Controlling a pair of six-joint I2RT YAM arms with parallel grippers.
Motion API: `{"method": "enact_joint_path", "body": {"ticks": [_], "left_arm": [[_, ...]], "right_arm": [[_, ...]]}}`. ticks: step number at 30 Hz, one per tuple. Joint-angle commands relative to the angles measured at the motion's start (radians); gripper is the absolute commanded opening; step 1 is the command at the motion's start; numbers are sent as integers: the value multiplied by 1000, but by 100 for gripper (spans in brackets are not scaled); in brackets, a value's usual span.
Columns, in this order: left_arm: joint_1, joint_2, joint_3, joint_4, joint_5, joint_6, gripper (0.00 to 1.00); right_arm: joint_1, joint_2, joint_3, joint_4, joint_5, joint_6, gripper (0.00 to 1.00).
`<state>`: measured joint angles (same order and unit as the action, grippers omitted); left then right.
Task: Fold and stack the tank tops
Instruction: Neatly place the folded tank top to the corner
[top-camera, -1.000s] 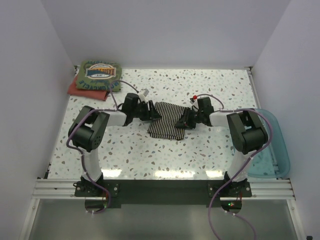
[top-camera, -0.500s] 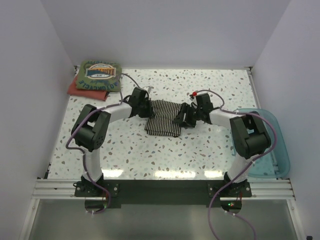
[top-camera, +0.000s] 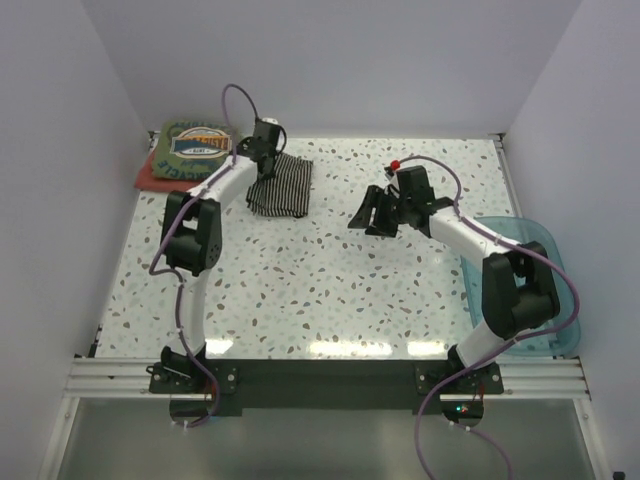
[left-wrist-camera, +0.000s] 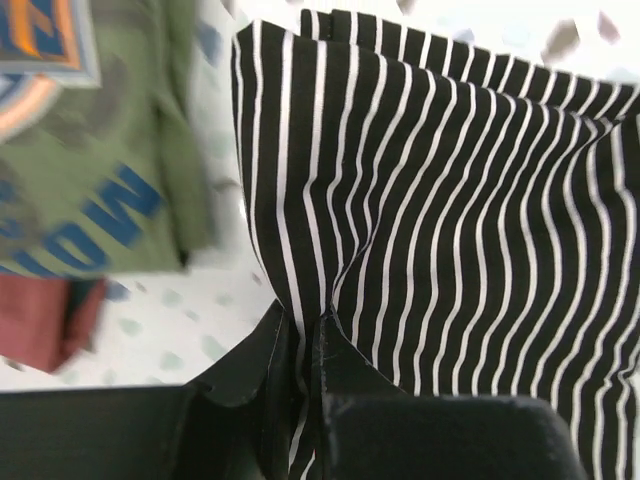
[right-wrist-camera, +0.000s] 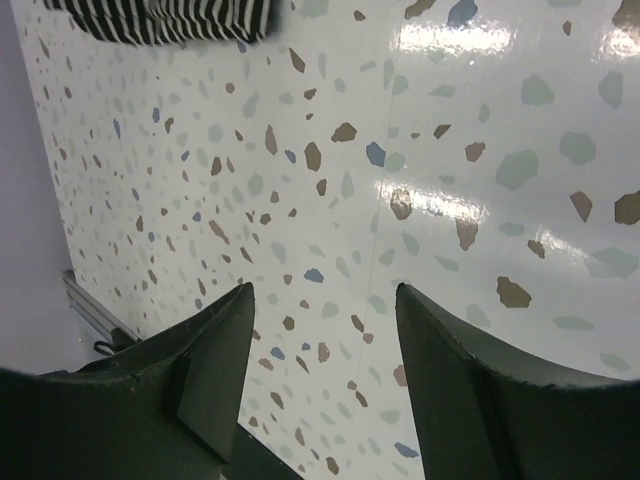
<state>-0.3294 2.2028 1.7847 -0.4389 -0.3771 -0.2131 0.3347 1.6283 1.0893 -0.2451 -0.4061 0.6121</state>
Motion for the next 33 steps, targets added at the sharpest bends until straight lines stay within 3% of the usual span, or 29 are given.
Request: {"method": "enact_joint_path", "body": {"ticks": [1,11,22,30,32,33], "left_arm": [[47,38,163,-30,-89,124,0],[216,110,462,-49,71,179,0],[473,110,435,42,273,32,0],[512,159,404,85,337,-45,0],[526,172,400,88,357,-84,12],[533,170,395,86,350,-100,26]], "right_arm": [[4,-24,32,-59,18,-25,62],[7,-2,75,-89,20,-46,61],[20,44,90,-82,27,-51,59],[23,64,73,-69,38,-54,59],[23,62,73,-77,46,-61,59],[23,61,75,-83,53,-64,59]]}}
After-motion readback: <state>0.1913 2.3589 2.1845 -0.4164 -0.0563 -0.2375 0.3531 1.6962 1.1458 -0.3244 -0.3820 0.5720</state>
